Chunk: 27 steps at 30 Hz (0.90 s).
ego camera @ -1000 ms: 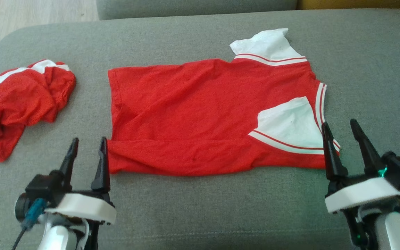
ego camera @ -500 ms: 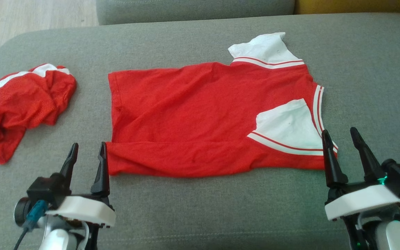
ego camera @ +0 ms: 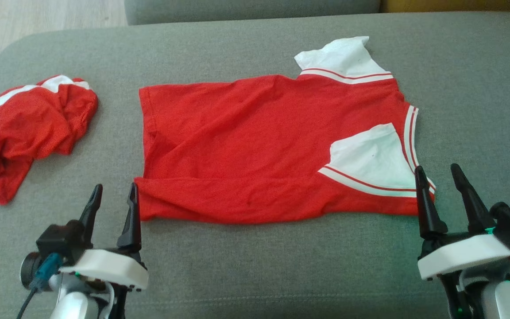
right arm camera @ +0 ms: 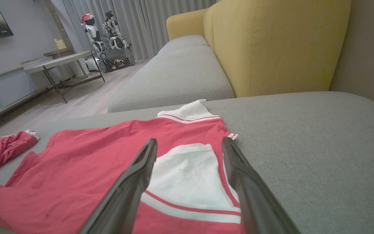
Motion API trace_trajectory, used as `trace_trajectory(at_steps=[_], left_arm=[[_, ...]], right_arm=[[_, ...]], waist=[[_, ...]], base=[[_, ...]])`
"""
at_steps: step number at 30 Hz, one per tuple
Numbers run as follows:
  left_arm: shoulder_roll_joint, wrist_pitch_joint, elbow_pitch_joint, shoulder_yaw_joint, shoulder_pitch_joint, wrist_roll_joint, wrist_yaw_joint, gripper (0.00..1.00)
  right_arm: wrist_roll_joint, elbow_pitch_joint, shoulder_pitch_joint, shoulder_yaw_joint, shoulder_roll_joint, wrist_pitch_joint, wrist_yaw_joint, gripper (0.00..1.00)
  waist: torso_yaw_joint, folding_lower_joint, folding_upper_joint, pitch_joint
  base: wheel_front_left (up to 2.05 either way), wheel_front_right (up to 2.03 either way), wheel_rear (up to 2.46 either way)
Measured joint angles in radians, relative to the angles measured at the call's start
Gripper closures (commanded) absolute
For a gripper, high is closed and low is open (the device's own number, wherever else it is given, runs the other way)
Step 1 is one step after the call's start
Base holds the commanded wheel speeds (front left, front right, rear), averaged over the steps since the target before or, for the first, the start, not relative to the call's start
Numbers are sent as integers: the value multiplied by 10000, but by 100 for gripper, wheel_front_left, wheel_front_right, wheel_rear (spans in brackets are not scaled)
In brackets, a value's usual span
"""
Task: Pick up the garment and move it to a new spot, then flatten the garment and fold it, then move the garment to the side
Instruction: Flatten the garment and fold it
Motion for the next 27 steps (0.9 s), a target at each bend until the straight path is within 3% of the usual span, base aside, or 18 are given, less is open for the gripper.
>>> trace_trajectory(at_steps=[14,24,25,27], left_arm=[[-159,1116,2115,-198,-1351,-1009,-721,0],[-380,1576,2974,-151,-1667,-1871,-1168,0],[-382,1641,3049,-153,-1736,-1937,-1206,23],[-378,1651,3124,-142,-1819,-1983,-1243,100]], right_arm=[[328,2627,-1708,-288,-504,874,0,0],[602,3033,-1616,-663,-301,2355,0,0],[625,3028,-1626,-696,-270,2449,0,0],[627,3012,-1647,-696,-263,2583,0,0]], waist=[[6,0,0,1125],[31,0,0,1564],[32,0,0,1582],[29,0,0,1591]], base=[[0,0,0],[0,0,0],[0,0,0],[0,0,0]])
